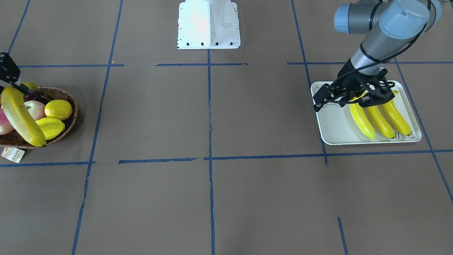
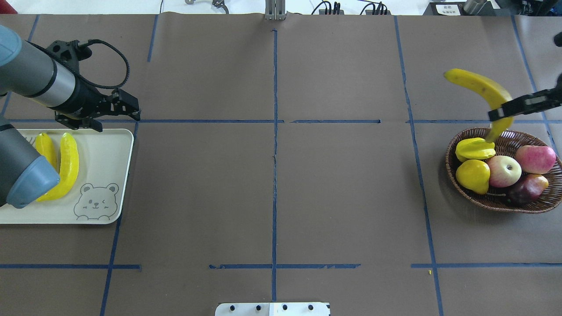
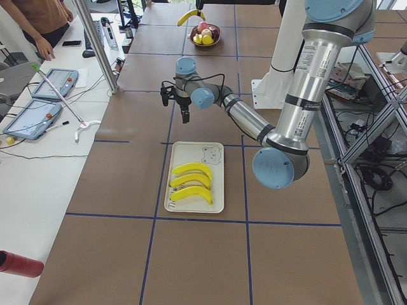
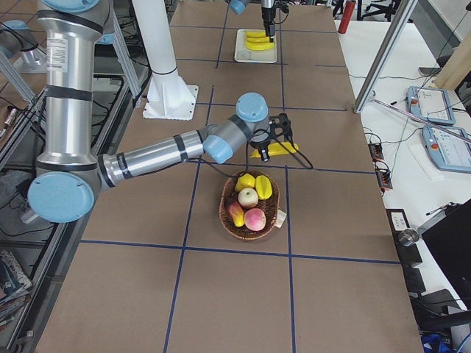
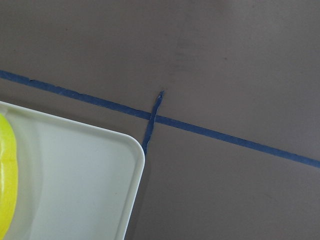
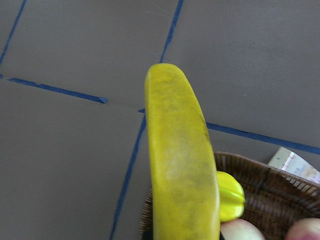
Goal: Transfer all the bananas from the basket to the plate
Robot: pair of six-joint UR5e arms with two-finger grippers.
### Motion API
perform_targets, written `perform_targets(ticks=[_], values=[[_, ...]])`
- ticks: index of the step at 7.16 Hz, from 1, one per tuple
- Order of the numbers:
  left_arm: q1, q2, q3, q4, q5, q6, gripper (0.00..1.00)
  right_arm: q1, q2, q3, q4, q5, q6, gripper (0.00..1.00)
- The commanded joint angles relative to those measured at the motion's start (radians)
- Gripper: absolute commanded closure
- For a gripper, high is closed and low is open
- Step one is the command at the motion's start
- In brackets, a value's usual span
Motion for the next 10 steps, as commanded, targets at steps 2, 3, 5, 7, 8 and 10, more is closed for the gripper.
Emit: perform_targets(ticks=[2, 3, 5, 7, 8, 10], values=[[0.072, -0.148, 0.026, -0.012, 0.008, -0.198, 0.0, -0.338, 0.25, -0.008, -0.004, -0.315, 0.312, 0.98], [0.081, -0.186, 0.046, -0.053, 0.009, -0.264, 0.0, -0.424, 0.292, -0.006, -0.004, -0.429, 0.361, 0.98], [0.081, -0.193, 0.121, -0.347, 0.011, -0.463, 0.0, -0.544, 0.393, -0.009, -0.043, -0.595, 0.406, 0.98], [0.102, -0.196, 0.182, -0.581, 0.032, -0.618, 0.0, -0.604, 0.459, -0.011, -0.105, -0.683, 0.412, 0.98], [0.165, -0.207, 0.182, -0.635, 0.135, -0.677, 0.0, -0.628, 0.47, -0.011, -0.105, -0.73, 0.415, 0.98], [0.214, -0.272, 0.186, -0.65, 0.239, -0.789, 0.0, -0.652, 0.475, -0.017, -0.105, -0.752, 0.417, 0.98]])
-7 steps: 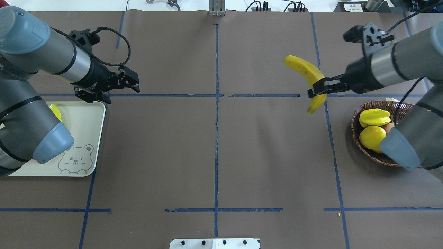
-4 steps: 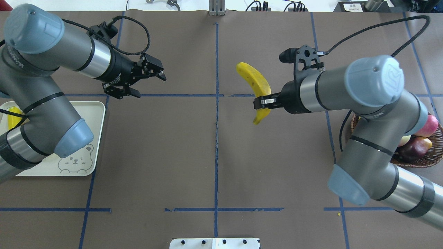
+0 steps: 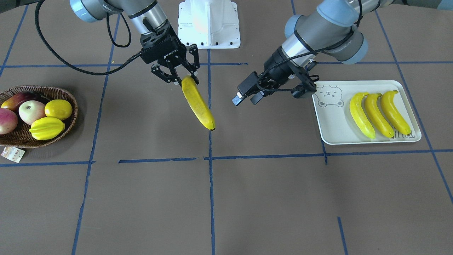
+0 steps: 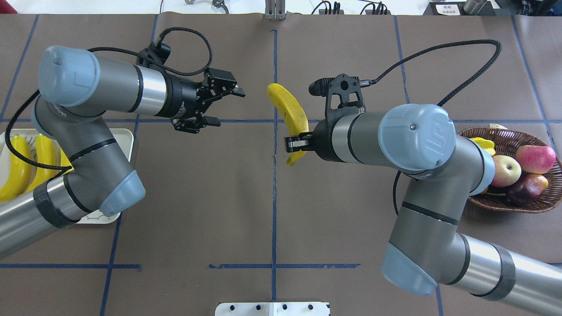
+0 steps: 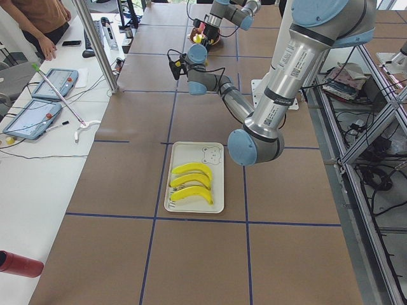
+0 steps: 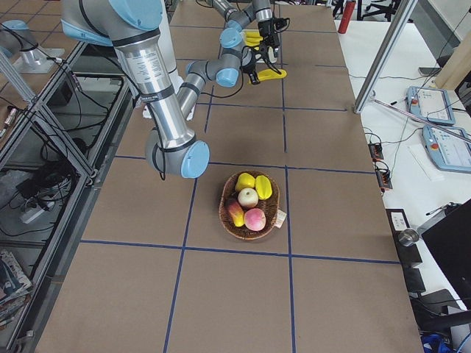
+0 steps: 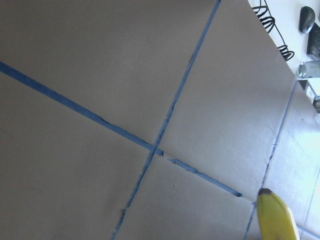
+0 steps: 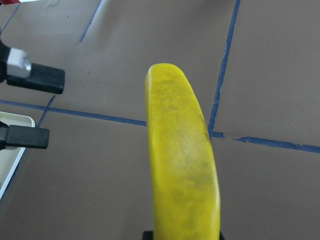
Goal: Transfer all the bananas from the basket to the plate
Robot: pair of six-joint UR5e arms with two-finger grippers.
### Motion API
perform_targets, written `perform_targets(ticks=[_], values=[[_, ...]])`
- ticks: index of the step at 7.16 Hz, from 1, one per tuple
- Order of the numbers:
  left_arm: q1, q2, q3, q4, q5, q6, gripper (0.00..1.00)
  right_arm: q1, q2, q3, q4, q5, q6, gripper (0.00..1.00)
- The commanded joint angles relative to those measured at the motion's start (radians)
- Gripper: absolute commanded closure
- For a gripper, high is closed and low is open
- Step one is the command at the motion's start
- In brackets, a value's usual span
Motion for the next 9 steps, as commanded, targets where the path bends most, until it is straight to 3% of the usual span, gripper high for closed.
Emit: perform_targets(ticks=[1, 4, 9], values=[[0.027, -0.044, 0.008, -0.017, 0.056, -0.072, 0.0, -0.024, 0.005, 0.0, -0.001, -0.025, 0.002, 0.98], [0.044, -0.105, 0.106, -0.081, 0.119, -0.107, 0.0, -0.037, 0.006, 0.004, -0.001, -0.031, 0.014, 0.98], [0.093, -0.116, 0.117, -0.094, 0.149, -0.108, 0.0, -0.047, 0.025, 0.003, -0.001, -0.04, 0.016, 0.98]])
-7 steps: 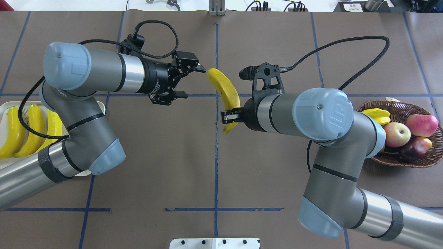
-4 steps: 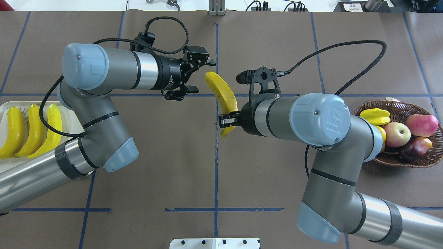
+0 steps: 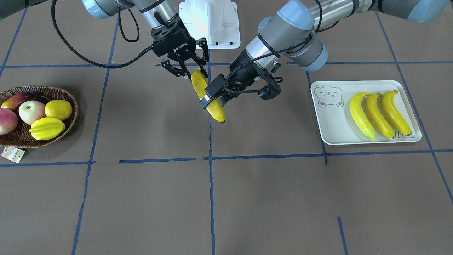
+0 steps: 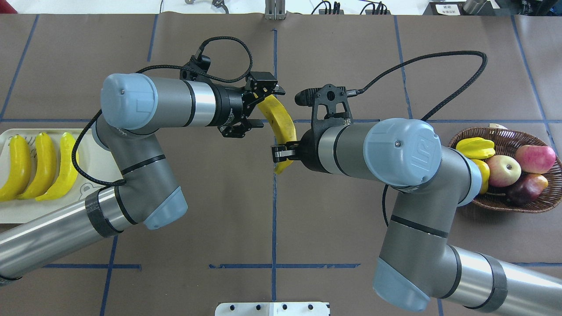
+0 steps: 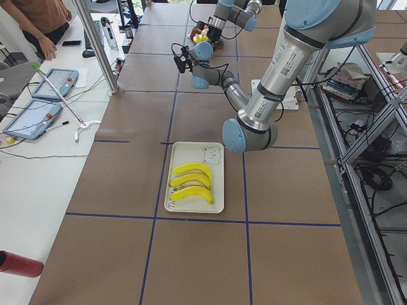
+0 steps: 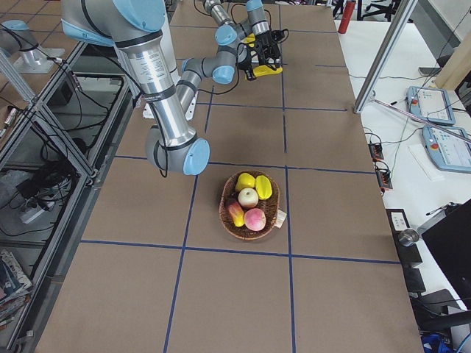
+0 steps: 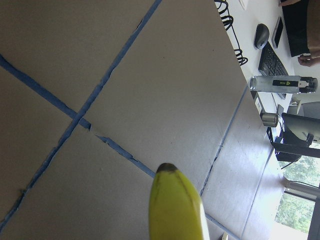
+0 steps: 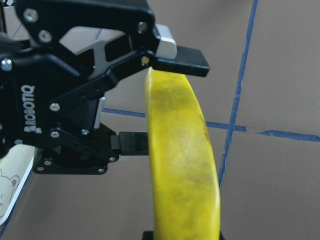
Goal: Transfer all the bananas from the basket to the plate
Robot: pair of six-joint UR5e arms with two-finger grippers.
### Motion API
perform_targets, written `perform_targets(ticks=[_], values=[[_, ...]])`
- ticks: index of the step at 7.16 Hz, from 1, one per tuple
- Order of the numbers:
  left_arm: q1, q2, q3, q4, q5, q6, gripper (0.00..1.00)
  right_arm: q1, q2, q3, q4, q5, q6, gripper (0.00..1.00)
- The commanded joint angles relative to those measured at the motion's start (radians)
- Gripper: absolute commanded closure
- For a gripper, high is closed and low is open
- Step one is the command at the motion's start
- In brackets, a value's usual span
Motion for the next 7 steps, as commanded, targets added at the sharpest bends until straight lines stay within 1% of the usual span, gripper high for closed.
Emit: perform_targets(ticks=[1, 2, 3, 4, 5, 6, 7], values=[[0.005, -0.004, 0.0, 0.0, -0.001, 0.0, 0.46, -0.015, 0.001, -0.003, 0.0, -0.021, 0.001, 0.98], [0.013, 0.002, 0.002, 0.0, -0.012, 0.026, 0.98, -0.017, 0.0, -0.003, 0.0, -0.021, -0.001, 0.98], [0.014, 0.002, 0.0, 0.0, -0.012, 0.074, 1.0, -0.017, 0.0, -0.003, 0.0, -0.021, -0.001, 0.98], [0.014, 0.003, 0.0, 0.0, -0.012, 0.076, 1.0, -0.017, 0.0, -0.003, 0.0, -0.021, -0.001, 0.97], [0.014, 0.005, 0.0, 0.0, -0.012, 0.076, 1.0, -0.015, 0.0, 0.002, 0.002, -0.016, -0.001, 0.6], [0.013, 0.006, 0.0, 0.0, -0.012, 0.076, 1.0, -0.014, -0.002, 0.009, 0.003, -0.018, -0.001, 0.01], [0.013, 0.006, 0.0, 0.0, -0.012, 0.076, 1.0, -0.012, -0.007, 0.025, 0.0, -0.015, 0.001, 0.0]])
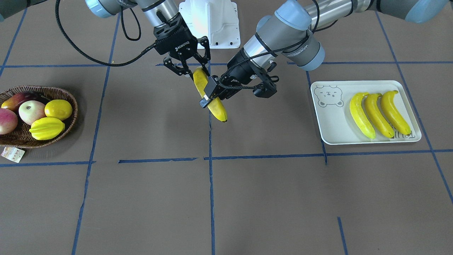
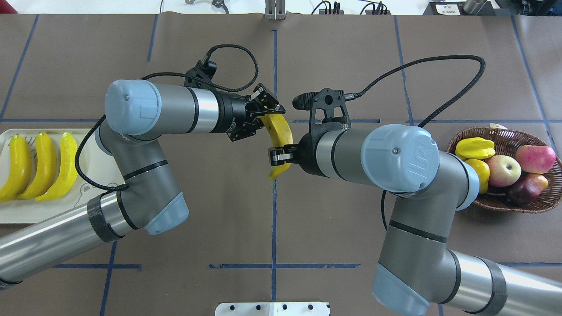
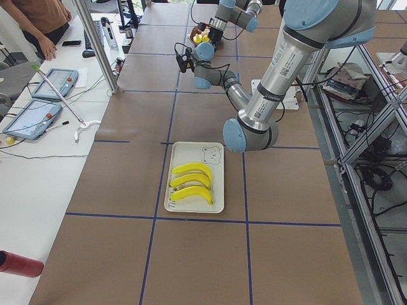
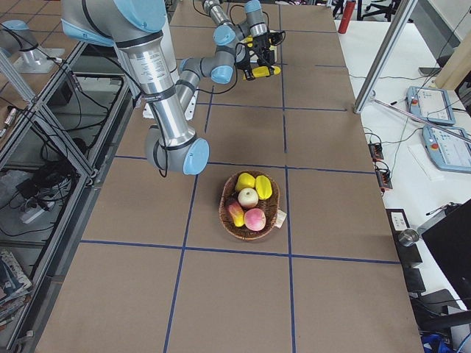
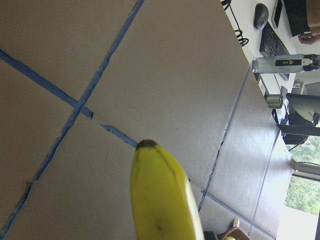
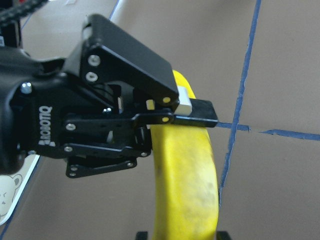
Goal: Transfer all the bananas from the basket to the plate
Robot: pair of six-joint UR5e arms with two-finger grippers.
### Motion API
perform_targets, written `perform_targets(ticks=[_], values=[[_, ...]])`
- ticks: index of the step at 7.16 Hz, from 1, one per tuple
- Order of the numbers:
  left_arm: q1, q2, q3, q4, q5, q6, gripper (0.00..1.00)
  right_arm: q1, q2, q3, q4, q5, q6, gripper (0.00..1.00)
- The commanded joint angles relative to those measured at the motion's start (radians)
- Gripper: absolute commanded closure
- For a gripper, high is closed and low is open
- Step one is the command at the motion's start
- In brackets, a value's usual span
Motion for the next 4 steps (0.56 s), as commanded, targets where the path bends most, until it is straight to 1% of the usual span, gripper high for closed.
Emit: perform_targets(ticks=[1, 2, 3, 4], values=[[-0.001, 0.003, 0.0, 0.004, 0.0, 0.008, 1.0, 0.002, -0.007, 0.023, -0.003, 0.005, 0.001, 0.0], [-0.001, 0.02, 0.0, 0.015, 0.0, 0.013, 1.0, 0.006, -0.011, 0.054, -0.034, 0.008, 0.001, 0.0], [-0.016, 0.049, 0.0, 0.052, -0.023, 0.027, 1.0, 0.009, -0.019, 0.095, -0.079, 0.01, 0.0, 0.0], [-0.059, 0.086, -0.014, 0.177, -0.09, 0.135, 1.0, 0.012, -0.033, 0.126, -0.112, 0.013, 0.0, 0.0]])
